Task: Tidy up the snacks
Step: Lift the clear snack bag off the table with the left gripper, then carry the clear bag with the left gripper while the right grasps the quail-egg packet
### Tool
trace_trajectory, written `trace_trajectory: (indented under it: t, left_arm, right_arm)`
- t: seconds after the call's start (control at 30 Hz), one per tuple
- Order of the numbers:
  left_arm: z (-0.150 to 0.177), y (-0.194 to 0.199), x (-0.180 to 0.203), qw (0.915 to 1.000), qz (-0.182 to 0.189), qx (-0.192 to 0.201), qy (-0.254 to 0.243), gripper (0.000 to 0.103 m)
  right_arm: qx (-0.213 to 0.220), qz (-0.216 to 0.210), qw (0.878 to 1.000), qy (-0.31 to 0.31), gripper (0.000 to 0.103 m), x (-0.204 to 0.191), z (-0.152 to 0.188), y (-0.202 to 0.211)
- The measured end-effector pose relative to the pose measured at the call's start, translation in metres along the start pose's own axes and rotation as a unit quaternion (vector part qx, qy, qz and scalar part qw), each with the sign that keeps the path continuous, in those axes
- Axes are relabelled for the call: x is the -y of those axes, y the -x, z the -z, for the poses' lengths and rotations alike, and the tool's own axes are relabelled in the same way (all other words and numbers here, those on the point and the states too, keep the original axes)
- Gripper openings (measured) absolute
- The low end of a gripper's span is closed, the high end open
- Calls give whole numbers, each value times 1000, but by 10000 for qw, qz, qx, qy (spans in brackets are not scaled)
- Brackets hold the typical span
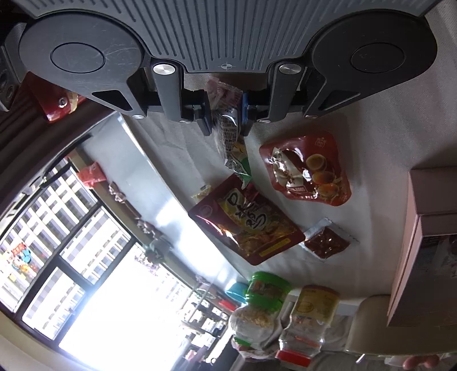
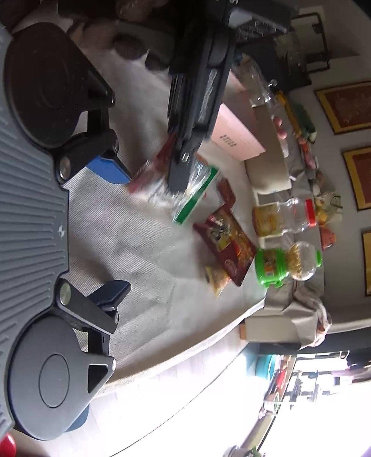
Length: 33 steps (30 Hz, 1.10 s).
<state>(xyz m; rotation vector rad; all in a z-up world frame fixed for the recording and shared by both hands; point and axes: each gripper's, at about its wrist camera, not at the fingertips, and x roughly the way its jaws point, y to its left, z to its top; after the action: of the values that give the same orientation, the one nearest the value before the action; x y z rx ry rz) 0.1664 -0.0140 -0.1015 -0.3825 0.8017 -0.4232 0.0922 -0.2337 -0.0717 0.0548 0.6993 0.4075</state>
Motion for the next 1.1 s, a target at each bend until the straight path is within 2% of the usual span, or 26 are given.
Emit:
trace_trajectory:
  t: [0.17, 0.37, 0.53, 0.63, 0.7, 0.77, 0.8, 0.83, 0.93, 1.1]
  left_arm:
    - [15, 44, -14, 9995, -121, 270, 113, 23]
    - [39, 110, -47, 9965, -472, 557, 401, 23]
    - [61, 145, -68, 9942, -588, 647, 627, 23]
    - [69, 157, -83, 9921, -574, 755, 819, 23]
    - [72, 161, -92, 9907, -544, 821, 935, 23]
    - [74, 163, -98, 9900, -492, 845, 1019, 23]
    - [76, 164, -101, 9898, -474, 847, 1042, 23]
    - [78, 166, -102, 9897, -462, 854, 1056, 23]
    - [81, 169, -104, 9891, -432, 886, 1096, 23]
    - [85, 179, -97, 9895, -371, 932, 1038, 23]
  right_arm:
    - [-112, 25, 9999, 62, 78, -10, -5, -2]
    - [-47, -198, 9990, 403, 83, -45, -34, -24]
    - [-40, -295, 9969, 727, 84, -80, -60, -66]
    - [-210, -96, 9952, 946, 84, -93, -74, -99]
    - [-361, 43, 9954, 888, 84, -93, -82, -119]
    - [-616, 5, 9953, 752, 83, -92, -87, -133]
    - [-598, 38, 9953, 765, 80, -94, -86, -132]
    - [-608, -3, 9946, 840, 70, -96, -86, -128]
    - [-779, -290, 9917, 985, 71, -104, -82, -112]
    - [-629, -697, 9870, 1303, 70, -120, -75, -58]
